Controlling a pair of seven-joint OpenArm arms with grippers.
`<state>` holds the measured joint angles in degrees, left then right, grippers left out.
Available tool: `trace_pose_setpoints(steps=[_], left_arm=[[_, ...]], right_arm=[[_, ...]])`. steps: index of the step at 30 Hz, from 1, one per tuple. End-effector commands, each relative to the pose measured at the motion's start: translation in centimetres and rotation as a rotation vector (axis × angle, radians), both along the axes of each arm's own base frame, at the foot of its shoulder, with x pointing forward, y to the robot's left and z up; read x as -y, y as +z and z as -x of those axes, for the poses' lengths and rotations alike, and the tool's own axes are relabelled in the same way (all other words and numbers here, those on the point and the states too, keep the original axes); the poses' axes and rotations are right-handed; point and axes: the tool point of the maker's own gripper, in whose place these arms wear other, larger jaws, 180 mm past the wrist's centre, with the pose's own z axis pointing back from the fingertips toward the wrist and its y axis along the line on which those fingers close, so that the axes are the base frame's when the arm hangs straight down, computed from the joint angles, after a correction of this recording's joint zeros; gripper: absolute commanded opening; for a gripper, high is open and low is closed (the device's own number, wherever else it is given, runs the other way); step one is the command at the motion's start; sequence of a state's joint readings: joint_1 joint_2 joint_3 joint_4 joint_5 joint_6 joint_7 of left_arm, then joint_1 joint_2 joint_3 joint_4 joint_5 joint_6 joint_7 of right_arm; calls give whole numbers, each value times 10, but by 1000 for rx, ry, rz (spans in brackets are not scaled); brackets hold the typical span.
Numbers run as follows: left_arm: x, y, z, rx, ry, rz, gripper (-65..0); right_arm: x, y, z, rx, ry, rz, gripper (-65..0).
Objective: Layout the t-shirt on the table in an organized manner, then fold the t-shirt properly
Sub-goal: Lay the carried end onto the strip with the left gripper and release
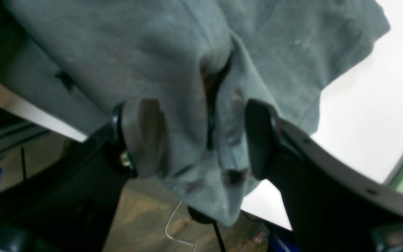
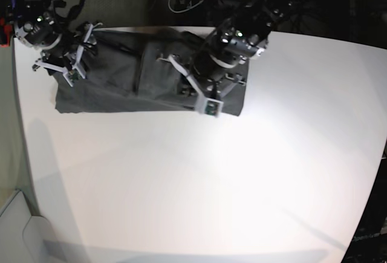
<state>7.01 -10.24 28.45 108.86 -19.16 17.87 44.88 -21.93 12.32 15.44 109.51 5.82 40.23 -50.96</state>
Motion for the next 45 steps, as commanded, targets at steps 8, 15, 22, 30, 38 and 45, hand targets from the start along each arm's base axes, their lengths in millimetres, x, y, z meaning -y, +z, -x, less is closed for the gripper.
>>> trace_pose_setpoints(steps=[8,15,22,30,38,45], left_arm=[[-72,-53,2,-123,181,-102,-612],[-81,-94,16,-225,195,-155,-612],[-90,-106,21,-256,203,-183,-612],[-94,-114,18,-270,205,-199,-612],[-95,-113,19,-273,204,-201,-612],[-95,-111,17,-264,207,-198,-612]], right_arm=[[12,37,-31,144,-41,20,-256],[29,55,-40,218,-143,12,-198],[27,56,-48,230,-149,-1,-196],[33,30,-54,101,-224,-16,-196],[50,3,-55,-25,-298,-30,-196],[78,-9,-51,-51,-422,-74,-196]])
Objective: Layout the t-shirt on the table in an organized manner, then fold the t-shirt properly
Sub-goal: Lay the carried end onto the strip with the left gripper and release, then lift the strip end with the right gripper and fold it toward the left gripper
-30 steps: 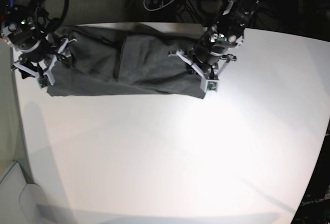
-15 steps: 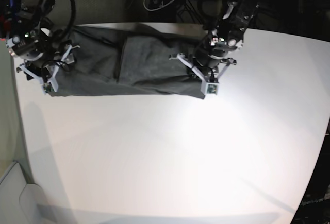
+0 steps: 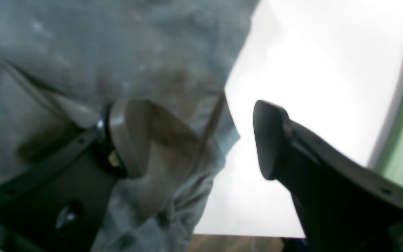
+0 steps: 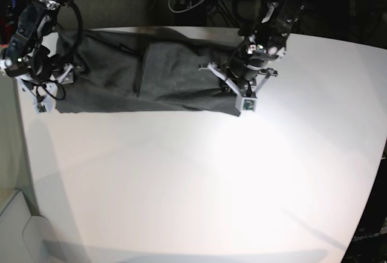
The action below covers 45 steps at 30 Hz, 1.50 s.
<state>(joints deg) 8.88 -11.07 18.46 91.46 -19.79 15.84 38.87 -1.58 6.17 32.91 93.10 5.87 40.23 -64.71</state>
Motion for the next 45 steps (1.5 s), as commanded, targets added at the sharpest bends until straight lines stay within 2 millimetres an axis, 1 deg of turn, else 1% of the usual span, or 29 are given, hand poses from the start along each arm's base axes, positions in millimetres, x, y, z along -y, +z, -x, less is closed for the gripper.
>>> trace_pose_setpoints(steps=[1,4,8,10,17,20,22,24,27,29,31,32,33,36,39,41,44,45], left_arm=[[-12,-16,19,-103,18,-40,-612],[-11,-15,18,-103,16,-39,-612],[-11,-15,17,-102,16,-39,-612],[-11,-15,18,-103,16,-37,-612],[-11,-14,16,-100,18,-38,-612],[-11,-14,15,-98,18,-38,-612],[-11,-14,15,-98,18,-38,-612],[-11,-14,15,-98,18,-38,-612],[-11,-14,15,-98,18,-38,-612],[-11,-13,15,-97,18,-37,-612],[-9,-7,12,-77,15,-28,-612],[-7,-1,9,-62,14,-22,-612],[-7,6,4,-39,17,-14,-612],[-17,28,-11,24,65,6,-612],[-28,47,-22,80,105,18,-612],[-35,62,-29,122,127,26,-612],[-46,81,-34,176,159,34,-612],[-49,84,-33,182,168,35,-612]], right_arm=[[6,7,-6,23,-5,13,-196],[4,-4,0,-7,-8,-8,-196],[-3,-26,11,-67,-18,-58,-196],[-5,-33,14,-87,-21,-75,-196],[-10,-45,20,-116,-27,-108,-199],[-18,-48,22,-119,-30,-127,-208],[-20,-49,23,-121,-27,-130,-247],[-26,-51,23,-122,-27,-144,-309],[-30,-53,25,-132,-26,-151,-442],[-36,-55,25,-137,-24,-162,-548],[-36,-55,25,-137,-23,-161,-627],[-37,-55,25,-138,-18,-160,-650],[-39,-54,23,-136,-8,-157,-650],[-39,-46,18,-114,16,-134,-650],[-40,-27,9,-57,47,-92,-650],[-46,-13,-1,-6,63,-76,-650],[-51,4,-9,52,64,-62,-650],[-51,9,-11,67,67,-54,-650]])
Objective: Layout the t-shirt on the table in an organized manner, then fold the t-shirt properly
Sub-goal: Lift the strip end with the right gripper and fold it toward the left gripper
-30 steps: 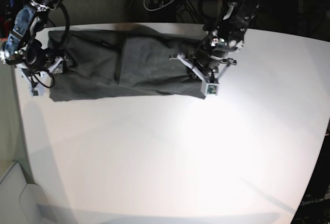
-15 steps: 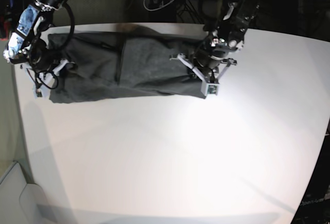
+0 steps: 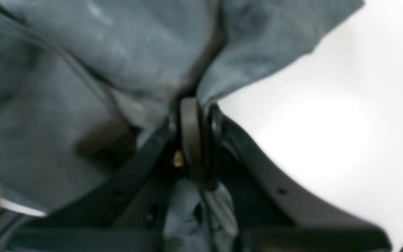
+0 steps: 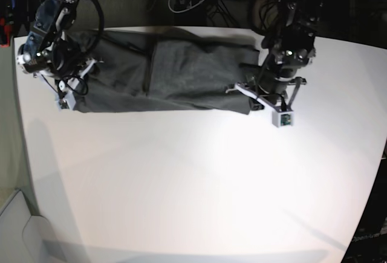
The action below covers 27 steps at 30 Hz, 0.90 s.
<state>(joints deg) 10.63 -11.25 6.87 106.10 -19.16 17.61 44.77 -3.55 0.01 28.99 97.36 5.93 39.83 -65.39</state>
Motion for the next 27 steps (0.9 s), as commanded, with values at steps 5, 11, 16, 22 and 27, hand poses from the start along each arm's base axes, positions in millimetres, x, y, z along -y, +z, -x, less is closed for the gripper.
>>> trace_pose_setpoints(steps=[5,11,16,22,27], left_arm=[[-40,-4,16,-38,110,-22,-612],[-104,-46,45,-193,318,-30,-612],[-108,-58,47,-223,359,-8,-612],[-86,-80,38,-277,317,16,-612],[-74,-81,36,-280,284,16,-612]], right_arm=[[-2,35,-20,126,8,31,-650],[-13,68,-26,228,14,58,-650],[-57,80,-26,277,133,7,-650],[-125,86,-20,320,284,-211,-650],[-186,106,-24,374,434,-349,-650]])
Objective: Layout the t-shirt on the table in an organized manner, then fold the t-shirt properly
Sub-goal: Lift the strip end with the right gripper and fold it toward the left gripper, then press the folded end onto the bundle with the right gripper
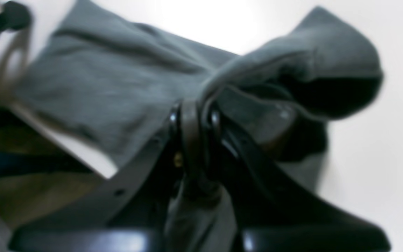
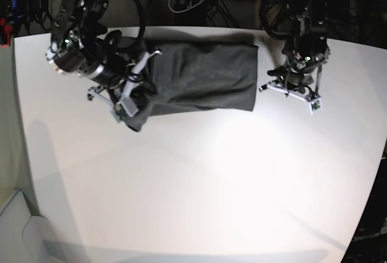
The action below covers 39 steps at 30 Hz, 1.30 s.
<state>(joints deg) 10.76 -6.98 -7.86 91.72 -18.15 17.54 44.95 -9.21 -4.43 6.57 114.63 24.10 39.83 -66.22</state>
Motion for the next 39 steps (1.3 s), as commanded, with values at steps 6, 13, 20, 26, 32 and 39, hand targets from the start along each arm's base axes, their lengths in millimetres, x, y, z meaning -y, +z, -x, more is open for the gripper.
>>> trace_pose_setpoints(steps=[6,13,20,26,32,39], left_arm=[[9,-2,11,-51,-14,42,-612],[10,31,1,45,-27,29,-612],[-37,53,22,88,92,-24,-612],[-99,48,67,29,250,-102,-612],[-128,45,103,-22,326,-145,-612],[-131,47,112,-28,334,-157,-612]], right_arm=[[-68,38,-8,115,170,-112,-650],[-125,26,9,64,327,-188,-650],[-151,10,16,8,387,-227,-650],[-166,11,18,-3,415,-253,-650],[-179,-4,16,-45,446,-264,-650],[-183,-9,8,-49,434,-295,-650]])
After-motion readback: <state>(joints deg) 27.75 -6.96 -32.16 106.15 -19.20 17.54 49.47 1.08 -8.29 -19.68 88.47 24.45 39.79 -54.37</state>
